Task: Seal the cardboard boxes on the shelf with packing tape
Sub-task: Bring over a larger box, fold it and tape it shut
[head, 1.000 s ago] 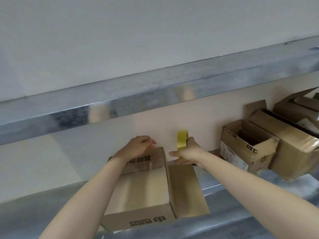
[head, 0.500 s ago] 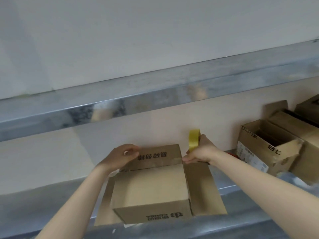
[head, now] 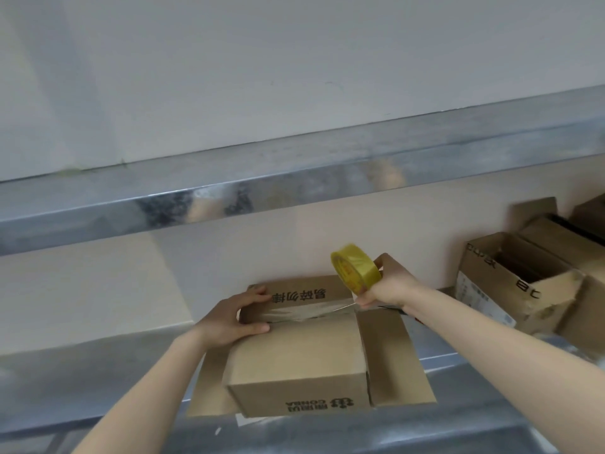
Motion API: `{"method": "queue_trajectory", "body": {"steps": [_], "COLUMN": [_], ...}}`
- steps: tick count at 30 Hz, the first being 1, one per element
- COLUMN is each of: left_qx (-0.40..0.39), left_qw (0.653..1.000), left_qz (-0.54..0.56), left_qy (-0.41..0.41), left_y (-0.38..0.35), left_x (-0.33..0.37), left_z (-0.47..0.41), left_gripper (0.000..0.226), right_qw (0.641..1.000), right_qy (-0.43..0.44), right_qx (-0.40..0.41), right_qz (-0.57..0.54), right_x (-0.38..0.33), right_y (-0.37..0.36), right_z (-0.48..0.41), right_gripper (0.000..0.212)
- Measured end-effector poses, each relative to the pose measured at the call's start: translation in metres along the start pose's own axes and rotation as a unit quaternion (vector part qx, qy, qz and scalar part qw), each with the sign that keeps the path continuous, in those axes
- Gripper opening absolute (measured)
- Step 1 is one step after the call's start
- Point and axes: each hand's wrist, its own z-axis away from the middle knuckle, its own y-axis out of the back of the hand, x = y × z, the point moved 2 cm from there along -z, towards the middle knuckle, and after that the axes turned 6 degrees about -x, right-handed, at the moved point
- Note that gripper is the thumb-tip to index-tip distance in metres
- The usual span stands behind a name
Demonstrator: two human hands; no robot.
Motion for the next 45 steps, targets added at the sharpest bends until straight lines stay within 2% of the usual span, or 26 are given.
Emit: {"method": "queue_trajectory", "body": {"steps": [3, 6, 10, 13, 16, 19, 23, 26, 29, 32, 33, 35, 37, 38, 40, 45], "left_qx": [0.054, 0.109, 0.092, 0.088, 0.093, 0.088, 0.113, 0.135, 0.083, 0.067, 0.065, 0.093, 0.079, 0.053, 0.02, 0.042], "left_qw": [0.994, 0.984, 0.984, 0.977, 0.965, 0.946, 0.889, 0.859, 0.874, 0.882, 0.898, 0.942, 0.972, 0.976, 0.969, 0.948], "left_qz": [-0.088, -0.134, -0.132, -0.167, -0.232, -0.307, -0.432, -0.48, -0.477, -0.466, -0.436, -0.321, -0.213, -0.188, -0.206, -0.25], "left_qy": [-0.023, -0.035, -0.077, -0.101, -0.084, -0.056, -0.098, -0.119, -0.047, -0.005, 0.01, 0.035, 0.066, 0.093, 0.136, 0.191], "left_y": [-0.002, -0.007, -0.017, -0.022, -0.023, -0.022, -0.024, -0.028, -0.032, -0.034, -0.036, -0.044, -0.062, -0.072, -0.089, -0.103], "left_x": [0.0, 0.001, 0.006, 0.01, 0.015, 0.02, 0.027, 0.039, 0.068, 0.095, 0.106, 0.131, 0.149, 0.154, 0.163, 0.167], "left_z": [0.002, 0.005, 0.011, 0.012, 0.015, 0.019, 0.022, 0.02, 0.016, -0.003, -0.012, -0.029, -0.046, -0.053, -0.063, -0.074], "left_gripper": [0.069, 0.049, 0.039, 0.049, 0.066, 0.075, 0.047, 0.051, 0.065, 0.094, 0.086, 0.046, 0.03, 0.03, 0.031, 0.033], "right_qw": [1.0, 0.999, 0.999, 0.999, 0.999, 0.999, 0.999, 0.993, 0.993, 0.998, 0.998, 0.999, 0.998, 0.998, 0.997, 0.999], "right_qy": [-0.006, -0.023, -0.039, -0.046, -0.047, -0.03, -0.027, -0.024, -0.023, -0.025, -0.023, -0.018, -0.017, -0.02, -0.025, -0.014], "right_qx": [0.008, 0.01, 0.014, 0.019, 0.02, 0.018, 0.001, 0.004, 0.005, -0.004, -0.002, 0.005, 0.005, 0.001, -0.014, -0.026], "right_qz": [-0.006, -0.03, -0.03, -0.011, -0.003, 0.009, 0.038, 0.115, 0.119, 0.065, 0.054, 0.05, 0.056, 0.058, 0.067, 0.029], "right_x": [0.003, 0.009, 0.02, 0.03, 0.035, 0.035, 0.037, 0.043, 0.049, 0.047, 0.045, 0.042, 0.043, 0.045, 0.049, 0.049], "right_y": [0.002, 0.003, 0.0, -0.004, -0.005, -0.001, -0.004, -0.003, 0.009, 0.025, 0.031, 0.04, 0.047, 0.048, 0.05, 0.057], "right_z": [-0.004, -0.008, -0.015, -0.018, -0.022, -0.025, -0.025, -0.025, -0.028, -0.03, -0.031, -0.032, -0.032, -0.031, -0.032, -0.028], "right_gripper": [0.055, 0.06, 0.064, 0.065, 0.066, 0.065, 0.056, 0.059, 0.054, 0.048, 0.047, 0.045, 0.043, 0.044, 0.045, 0.041]}}
